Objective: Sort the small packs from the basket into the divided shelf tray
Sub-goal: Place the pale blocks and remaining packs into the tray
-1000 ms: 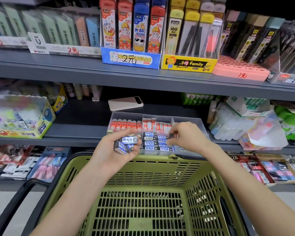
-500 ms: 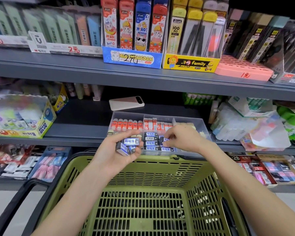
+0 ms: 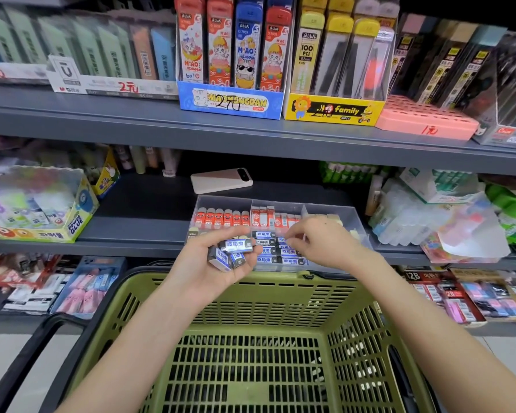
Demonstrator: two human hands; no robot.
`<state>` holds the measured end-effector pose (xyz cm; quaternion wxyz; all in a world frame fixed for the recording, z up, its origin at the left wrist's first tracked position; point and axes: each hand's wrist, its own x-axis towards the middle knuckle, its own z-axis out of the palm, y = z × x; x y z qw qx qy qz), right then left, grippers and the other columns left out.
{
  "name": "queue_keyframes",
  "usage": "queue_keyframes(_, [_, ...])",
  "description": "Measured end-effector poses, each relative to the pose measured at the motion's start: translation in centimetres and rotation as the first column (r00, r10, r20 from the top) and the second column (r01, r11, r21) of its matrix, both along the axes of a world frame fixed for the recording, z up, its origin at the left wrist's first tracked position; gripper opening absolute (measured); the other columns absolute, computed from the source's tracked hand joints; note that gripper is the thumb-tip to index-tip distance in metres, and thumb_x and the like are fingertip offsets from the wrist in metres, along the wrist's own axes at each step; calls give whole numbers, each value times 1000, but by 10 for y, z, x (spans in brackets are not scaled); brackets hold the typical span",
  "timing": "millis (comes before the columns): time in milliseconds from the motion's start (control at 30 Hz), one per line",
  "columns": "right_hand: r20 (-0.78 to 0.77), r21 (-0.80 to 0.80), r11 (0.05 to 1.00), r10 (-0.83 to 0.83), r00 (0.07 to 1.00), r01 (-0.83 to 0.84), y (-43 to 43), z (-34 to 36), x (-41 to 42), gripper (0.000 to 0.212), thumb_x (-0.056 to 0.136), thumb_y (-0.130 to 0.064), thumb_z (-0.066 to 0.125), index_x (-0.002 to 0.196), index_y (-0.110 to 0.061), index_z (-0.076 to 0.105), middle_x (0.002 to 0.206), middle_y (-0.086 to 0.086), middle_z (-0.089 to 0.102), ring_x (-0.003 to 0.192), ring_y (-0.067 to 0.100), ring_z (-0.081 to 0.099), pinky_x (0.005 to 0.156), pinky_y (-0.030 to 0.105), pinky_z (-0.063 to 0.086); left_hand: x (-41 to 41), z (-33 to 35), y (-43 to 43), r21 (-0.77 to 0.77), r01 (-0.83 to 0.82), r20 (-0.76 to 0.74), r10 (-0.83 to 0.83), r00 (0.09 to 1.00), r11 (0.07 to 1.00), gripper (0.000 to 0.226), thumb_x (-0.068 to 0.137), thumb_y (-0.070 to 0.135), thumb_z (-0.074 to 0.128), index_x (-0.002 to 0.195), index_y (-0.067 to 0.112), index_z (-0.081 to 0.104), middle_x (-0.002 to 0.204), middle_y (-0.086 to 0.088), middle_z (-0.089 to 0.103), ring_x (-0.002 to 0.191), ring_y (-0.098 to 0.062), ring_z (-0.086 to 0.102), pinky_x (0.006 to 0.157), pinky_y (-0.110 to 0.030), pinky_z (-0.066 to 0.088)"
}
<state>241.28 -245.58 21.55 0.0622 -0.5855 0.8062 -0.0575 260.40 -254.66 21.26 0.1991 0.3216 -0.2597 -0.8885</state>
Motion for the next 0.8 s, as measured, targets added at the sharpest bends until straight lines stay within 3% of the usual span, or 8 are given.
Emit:
queue_keyframes(33, [-18, -114, 993, -17, 1000, 15, 3, 1, 5, 25, 92, -36, 53, 106, -24, 70, 101, -7, 69, 86, 11, 59, 73, 27, 44, -1, 0, 1, -2, 7, -9, -7, 1000, 1000, 41, 61, 6, 72, 99, -9, 69, 93, -24, 69, 84, -36, 68, 68, -36, 59])
queue_keyframes(100, [156, -350, 937, 35, 987, 22, 9, 4, 22, 26, 87, -43, 59, 102, -26, 71, 88, -10, 66, 80, 7, 56, 69, 27, 43, -3, 0, 3, -1, 14, -25, -14, 1000, 1000, 39, 63, 5, 70, 99, -11, 69, 96, -24, 69, 84, -36, 68, 74, -39, 59])
queue_keyframes(167, [227, -426, 905, 119, 967, -11, 12, 7, 40, 27, 83, -44, 64, 105, -28, 71, 85, -11, 62, 82, 7, 52, 72, 25, 41, -6, -1, 4, -3, 12, -32, -12, 999, 1000, 35, 66, 3, 66, 98, -11, 69, 98, -23, 69, 82, -33, 68, 73, -40, 58])
queue_keyframes(300, [124, -393, 918, 111, 986, -55, 12, 7, 51, 28, 82, -40, 67, 106, -27, 71, 92, -6, 61, 90, 13, 47, 79, 32, 40, -11, -7, 7, -45, 15, 64, -12, 998, 999, 23, 85, 0, 53, 82, -5, 75, 89, -19, 71, 71, -28, 67, 65, -40, 57])
queue_keyframes(467, [160, -335, 932, 203, 966, -140, 16, 9, 46, 25, 77, -41, 71, 96, -25, 74, 90, -5, 61, 89, 17, 46, 80, 38, 41, -13, -8, 8, -89, 80, 137, -68, 988, 993, 22, 89, 1, 50, 102, -7, 66, 92, -25, 69, 69, -31, 68, 57, -39, 57])
queue_keyframes(633, [87, -332, 927, 214, 973, -175, 18, 8, 45, 19, 79, -31, 71, 94, -19, 74, 88, -4, 65, 90, 18, 47, 80, 34, 41, -26, -6, 14, -167, 152, 187, -120, 975, 974, 23, 89, 3, 53, 77, 2, 74, 82, -19, 72, 68, -25, 69, 58, -37, 59])
queue_keyframes(800, [79, -430, 903, 37, 996, 1, 22, 15, 13, 19, 82, -24, 68, 97, -13, 72, 91, 0, 70, 89, 23, 55, 81, 35, 43, -30, 3, 10, -107, 93, 142, -78, 987, 990, 12, 81, 1, 62, 82, -6, 71, 88, -28, 70, 76, -37, 71, 63, -44, 60])
